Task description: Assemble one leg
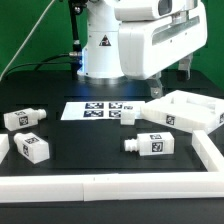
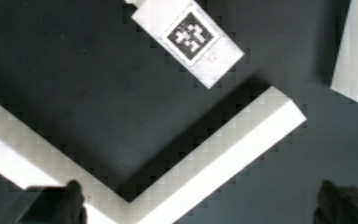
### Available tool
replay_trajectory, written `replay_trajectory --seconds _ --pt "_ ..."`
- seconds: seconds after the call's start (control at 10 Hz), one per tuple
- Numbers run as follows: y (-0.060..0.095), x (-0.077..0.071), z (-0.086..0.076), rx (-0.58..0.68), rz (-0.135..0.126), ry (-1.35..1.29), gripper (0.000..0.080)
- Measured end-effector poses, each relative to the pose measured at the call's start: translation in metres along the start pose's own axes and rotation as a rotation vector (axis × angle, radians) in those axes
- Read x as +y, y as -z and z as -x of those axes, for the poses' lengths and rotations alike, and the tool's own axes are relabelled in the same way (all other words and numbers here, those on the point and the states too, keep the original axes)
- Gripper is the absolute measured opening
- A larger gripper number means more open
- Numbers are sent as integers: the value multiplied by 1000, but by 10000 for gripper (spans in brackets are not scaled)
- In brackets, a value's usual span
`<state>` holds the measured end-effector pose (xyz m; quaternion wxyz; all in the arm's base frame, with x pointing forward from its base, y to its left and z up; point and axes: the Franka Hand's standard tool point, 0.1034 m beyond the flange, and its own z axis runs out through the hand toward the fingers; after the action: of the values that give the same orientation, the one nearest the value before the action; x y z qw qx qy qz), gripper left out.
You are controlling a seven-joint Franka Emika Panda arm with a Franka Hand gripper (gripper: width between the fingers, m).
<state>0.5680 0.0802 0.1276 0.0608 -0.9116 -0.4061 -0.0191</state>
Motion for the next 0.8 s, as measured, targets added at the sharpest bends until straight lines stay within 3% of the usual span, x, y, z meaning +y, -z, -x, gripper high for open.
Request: replay_trajectory --seconds 0.7,0.8 --pt "-2 1 2 -6 0 -6 650" --pt "-11 3 7 -29 2 8 650"
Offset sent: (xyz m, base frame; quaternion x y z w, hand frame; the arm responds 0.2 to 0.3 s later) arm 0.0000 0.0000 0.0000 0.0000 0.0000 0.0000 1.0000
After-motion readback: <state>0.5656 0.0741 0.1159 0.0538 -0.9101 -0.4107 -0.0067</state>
